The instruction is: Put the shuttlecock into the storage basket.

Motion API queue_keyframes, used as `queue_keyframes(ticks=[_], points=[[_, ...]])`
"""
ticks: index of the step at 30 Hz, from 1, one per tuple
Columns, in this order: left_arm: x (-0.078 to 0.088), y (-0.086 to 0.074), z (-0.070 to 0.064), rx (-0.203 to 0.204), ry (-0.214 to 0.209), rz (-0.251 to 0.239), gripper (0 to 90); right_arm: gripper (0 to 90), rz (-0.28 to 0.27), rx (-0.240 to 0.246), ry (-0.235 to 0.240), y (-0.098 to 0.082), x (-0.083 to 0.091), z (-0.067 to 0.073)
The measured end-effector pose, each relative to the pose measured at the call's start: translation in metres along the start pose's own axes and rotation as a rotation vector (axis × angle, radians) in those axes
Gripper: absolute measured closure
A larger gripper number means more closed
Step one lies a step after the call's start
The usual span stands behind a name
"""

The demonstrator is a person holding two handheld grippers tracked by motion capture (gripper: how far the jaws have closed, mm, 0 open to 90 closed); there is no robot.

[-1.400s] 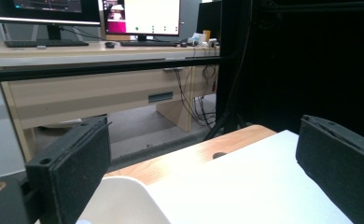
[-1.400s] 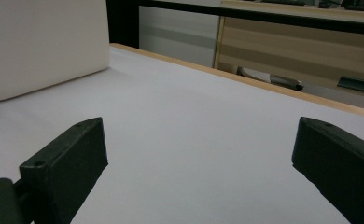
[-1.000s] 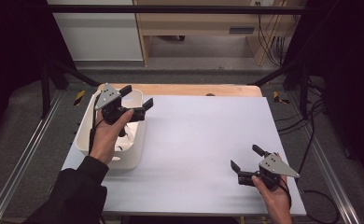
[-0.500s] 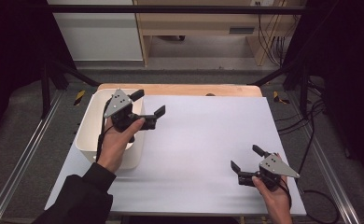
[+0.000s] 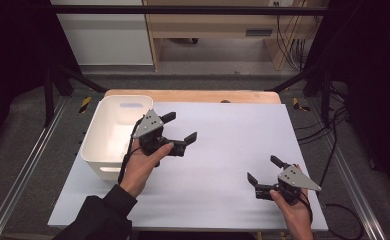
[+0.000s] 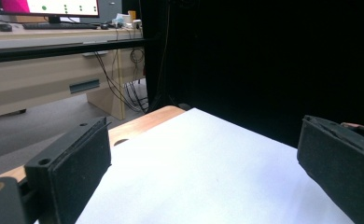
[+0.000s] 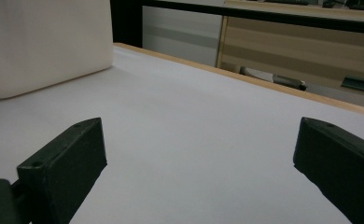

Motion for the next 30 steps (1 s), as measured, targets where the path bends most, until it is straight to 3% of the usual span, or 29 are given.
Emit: queue_keyframes(ticks=[6,17,23,30], points=[[-0.006,-0.014,-0.007,0.007,-0.016,0.01,2.5,2.6,0.003,-0.001,-0.003,0.0,0.0,0.0],[-0.009,-0.056,-0.024,0.026,-0.04,0.005,2.7,2.7,0.008,0.001,-0.002,-0.001,0.0,0.001],[0.0,-0.073,-0.032,0.044,-0.044,-0.013,2.8,2.7,0.007,0.005,0.0,-0.001,-0.001,0.001],[0.014,-0.088,-0.039,0.019,-0.04,-0.015,2.9,2.8,0.012,0.011,0.001,-0.001,-0.002,0.004]])
Point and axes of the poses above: each handheld gripper's, and its own axes: x roughly backward along the jaws, y roughly out of its top, z roughly to its left, the point moved 1 cm from there along -x, roughly forward along the jaws, and after that the axes turned 15 degrees about z, right-handed, at the moved point
